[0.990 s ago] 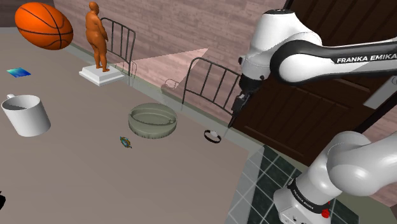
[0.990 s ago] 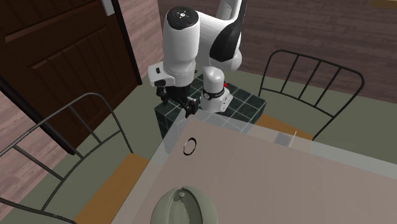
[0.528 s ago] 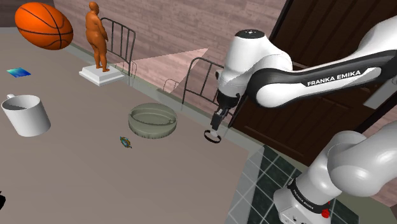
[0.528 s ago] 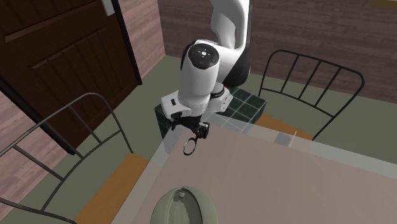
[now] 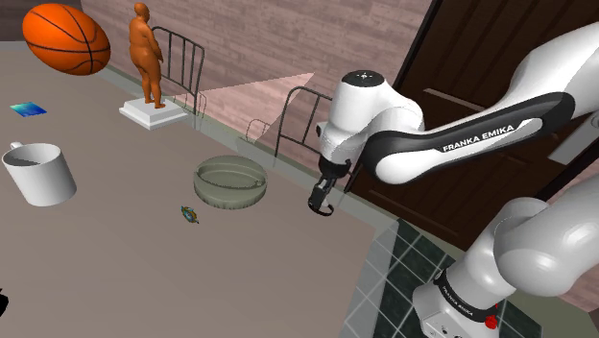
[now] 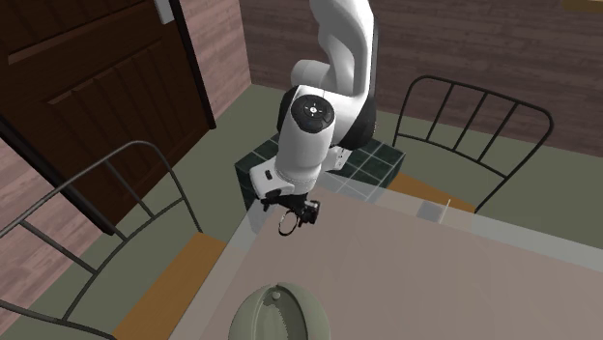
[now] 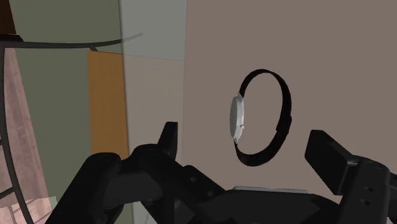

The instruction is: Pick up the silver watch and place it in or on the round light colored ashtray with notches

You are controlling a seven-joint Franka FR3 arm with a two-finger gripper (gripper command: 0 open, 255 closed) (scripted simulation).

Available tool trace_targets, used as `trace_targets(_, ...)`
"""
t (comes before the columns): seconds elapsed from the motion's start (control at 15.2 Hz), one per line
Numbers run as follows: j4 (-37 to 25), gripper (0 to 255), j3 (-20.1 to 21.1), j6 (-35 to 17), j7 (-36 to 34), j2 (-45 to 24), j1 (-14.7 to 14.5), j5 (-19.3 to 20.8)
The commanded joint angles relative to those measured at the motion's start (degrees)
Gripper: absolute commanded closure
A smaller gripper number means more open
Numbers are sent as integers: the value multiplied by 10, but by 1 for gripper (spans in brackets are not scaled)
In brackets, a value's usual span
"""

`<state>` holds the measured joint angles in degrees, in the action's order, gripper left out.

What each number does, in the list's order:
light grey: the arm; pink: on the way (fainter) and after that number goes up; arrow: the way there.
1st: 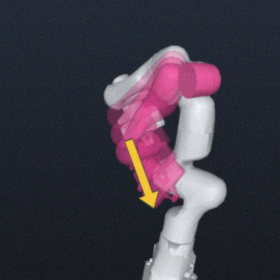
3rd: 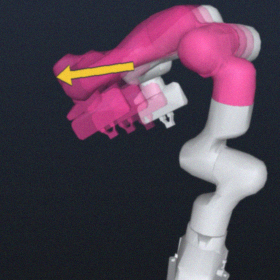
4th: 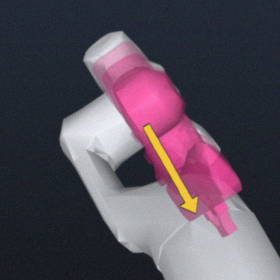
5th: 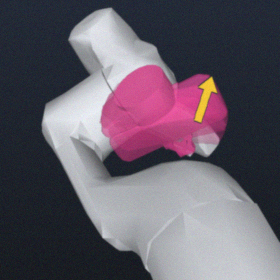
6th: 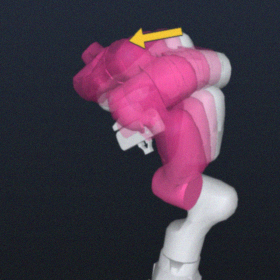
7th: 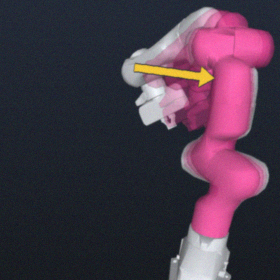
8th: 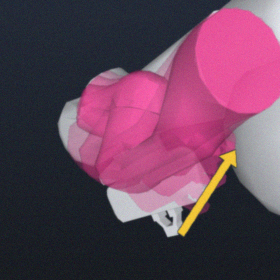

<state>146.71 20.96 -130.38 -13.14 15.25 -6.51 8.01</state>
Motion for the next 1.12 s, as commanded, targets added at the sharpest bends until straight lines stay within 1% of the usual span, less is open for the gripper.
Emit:
trace_targets(0.0,5,0,0,-12,-3,-8,3,5)
trace_targets(0.46,5,0,0,-12,-3,-7,3,5)
trace_targets(0.53,5,255,0,-12,-3,-7,3,5)
trace_targets(1.06,5,255,0,-12,-3,-7,3,5)
